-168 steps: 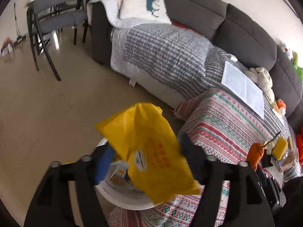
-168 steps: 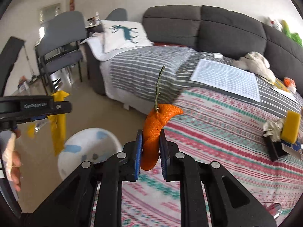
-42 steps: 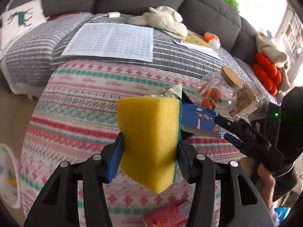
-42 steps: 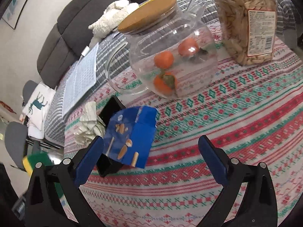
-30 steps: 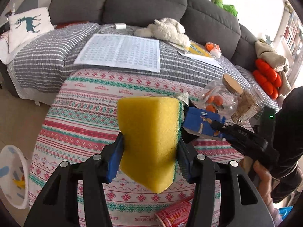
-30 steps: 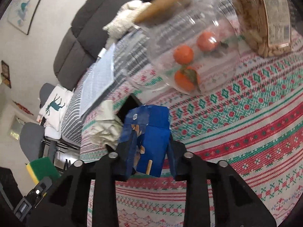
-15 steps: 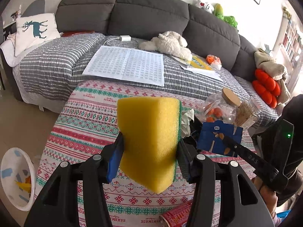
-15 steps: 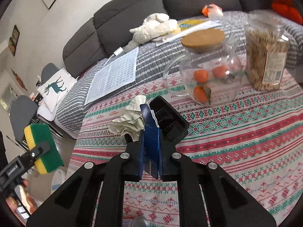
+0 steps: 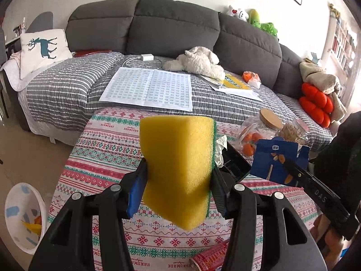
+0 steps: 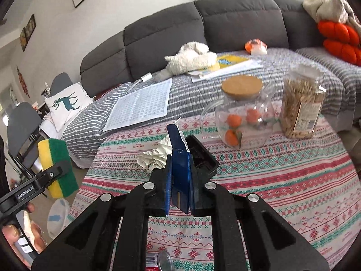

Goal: Collect trash
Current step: 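Lift the sponge and box and carry both toward the bin, then open the left tool over the bin while the right tool drops the box in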

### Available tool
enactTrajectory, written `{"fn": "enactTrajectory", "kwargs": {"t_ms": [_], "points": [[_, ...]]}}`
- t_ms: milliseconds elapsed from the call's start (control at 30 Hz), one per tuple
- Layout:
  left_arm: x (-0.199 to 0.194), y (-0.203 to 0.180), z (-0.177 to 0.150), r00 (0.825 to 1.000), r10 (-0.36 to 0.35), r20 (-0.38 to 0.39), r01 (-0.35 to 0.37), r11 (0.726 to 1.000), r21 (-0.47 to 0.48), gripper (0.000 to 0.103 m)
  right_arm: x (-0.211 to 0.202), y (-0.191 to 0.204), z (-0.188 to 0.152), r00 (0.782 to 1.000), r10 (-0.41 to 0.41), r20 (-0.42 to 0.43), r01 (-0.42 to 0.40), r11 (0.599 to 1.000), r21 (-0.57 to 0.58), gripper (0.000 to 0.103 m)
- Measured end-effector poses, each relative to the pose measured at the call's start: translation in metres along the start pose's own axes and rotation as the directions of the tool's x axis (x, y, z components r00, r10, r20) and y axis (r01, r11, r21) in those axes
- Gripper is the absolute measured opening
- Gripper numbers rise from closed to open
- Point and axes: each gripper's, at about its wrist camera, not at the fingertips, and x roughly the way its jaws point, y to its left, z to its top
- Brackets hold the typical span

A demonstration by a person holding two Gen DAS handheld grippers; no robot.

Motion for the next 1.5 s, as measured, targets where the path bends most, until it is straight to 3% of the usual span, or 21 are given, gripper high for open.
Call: {"fn": "enactTrajectory", "kwargs": {"t_ms": [433, 800, 1200, 1500], "points": [[-0.007, 0.006, -0.002, 0.995, 0.071, 0.068, -0.072, 0.997, 0.013, 0.052, -0.020, 0.044, -0.005, 0.995, -0.038, 0.089, 0.051, 0.988, -0.146, 0.011], [-0.011, 0.037, -0.007, 0.989, 0.125, 0.077, -0.125, 0.992, -0.001, 0.052, -0.008, 0.089, -0.017, 0.998, 0.006, 0.066, 0.008, 0.978, -0.209, 0.011], [-0.030, 0.097, -0.012, 0.978, 0.197, 0.067, -0.193, 0.979, -0.066, 0.052, 0.004, 0.150, -0.037, 0.997, 0.075, 0.025, -0.064, 0.951, -0.303, 0.011], [-0.050, 0.168, -0.020, 0.960, 0.279, 0.021, -0.271, 0.948, -0.166, 0.052, 0.004, 0.207, -0.056, 0.988, 0.157, -0.014, -0.151, 0.915, -0.375, 0.011]]}}
